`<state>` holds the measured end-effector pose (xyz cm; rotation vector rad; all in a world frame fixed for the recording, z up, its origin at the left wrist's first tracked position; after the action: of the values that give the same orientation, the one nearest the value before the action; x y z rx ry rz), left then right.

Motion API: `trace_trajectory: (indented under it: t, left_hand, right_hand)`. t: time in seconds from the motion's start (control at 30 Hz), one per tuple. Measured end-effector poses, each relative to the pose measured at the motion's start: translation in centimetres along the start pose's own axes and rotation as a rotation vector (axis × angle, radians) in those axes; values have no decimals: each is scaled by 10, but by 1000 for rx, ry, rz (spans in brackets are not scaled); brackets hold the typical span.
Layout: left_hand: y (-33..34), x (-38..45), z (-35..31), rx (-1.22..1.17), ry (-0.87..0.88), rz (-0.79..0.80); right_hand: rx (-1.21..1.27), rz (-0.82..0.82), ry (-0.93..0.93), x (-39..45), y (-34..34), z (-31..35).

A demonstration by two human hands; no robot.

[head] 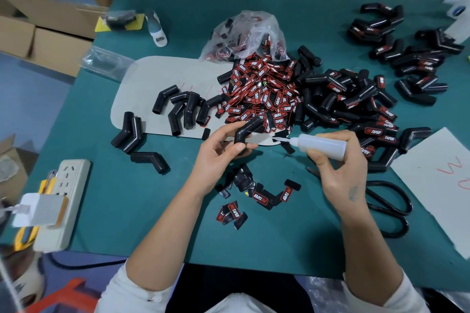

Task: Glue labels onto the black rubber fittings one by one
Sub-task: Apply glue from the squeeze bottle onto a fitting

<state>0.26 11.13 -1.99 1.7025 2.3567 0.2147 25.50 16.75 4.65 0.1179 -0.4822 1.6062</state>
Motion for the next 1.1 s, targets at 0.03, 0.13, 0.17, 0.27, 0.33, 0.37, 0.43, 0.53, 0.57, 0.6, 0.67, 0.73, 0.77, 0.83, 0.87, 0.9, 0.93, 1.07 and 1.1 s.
trace_trajectory:
  t: [0.03,0.13,0.17,0.27,0.33,0.37,0.43,0.53,0.57,0.6,0.67,0.73,0.77,0.83,0.87,0.9,0.93,1.07,1.1]
  left_hand:
    - [0,0,0,-1,0,-1]
    - [0,0,-1,-4,0,1]
    - [0,0,-1,-2,1,2]
    - [0,0,0,-7,1,1]
    - [0,0,0,-10,1,-1]
    - [0,0,-1,-11,2,-1]
    - [0,0,-1,-8,4,-2]
    - [1,0,-1,-2,5,-2]
    - [1,-1,-1,1,6,-4]
    - [1,-1,-1,3,7,-7]
    - [0,-1,-2,3,6,-8]
    - [0,0,-2,2,6,-8]
    - [0,0,-1,1,5,-8]
    - [-1,-1,-1,0,4,-9]
    - [0,-1,-1,-1,5,-9]
    - [0,-1,-1,-3,5,-10]
    - [0,-1,-1,-7,4,-13]
    - [0,-1,-2,-15,-5,-16]
    - [0,-1,-1,-15,-7,-11]
  right_hand:
    - [0,-6,0,0,-1,-1]
    - [0,-35,16,2,-7,-3]
    - [0,-36,15,2,-6,-2]
    - [1,-12,-3,0,-1,1]
    - [-5,-13,0,0,-2,1]
    - [-9,-24,6,1,-4,0]
    - [-13,-48,14,2,-8,-1]
    - [-8,-33,16,1,-5,2]
    - [-9,-23,13,0,-4,3]
    - [-11,-18,11,0,-3,3]
    - [-15,-30,12,1,-5,3]
    - [-16,-42,14,1,-8,2]
    - [-15,-35,12,1,-7,2]
    - [-18,-9,4,-1,-3,3]
    - [-20,-2,0,-1,-2,3]
    - [-20,-4,1,-1,-3,3]
    - [-21,-12,3,0,-4,2]
    - [-22,-27,0,1,-6,5]
    - [-22,-19,-5,1,-4,7]
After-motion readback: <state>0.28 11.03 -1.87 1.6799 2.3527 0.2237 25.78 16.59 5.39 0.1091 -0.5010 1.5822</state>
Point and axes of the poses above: each hand's wrist, its own x-axis towards the middle knuckle, its own y-axis out of the palm, z = x × y, the point moved 10 cm from there along x, towards the middle knuckle, and after that the axes turned 6 degrees about -z, right-handed, at the moved point
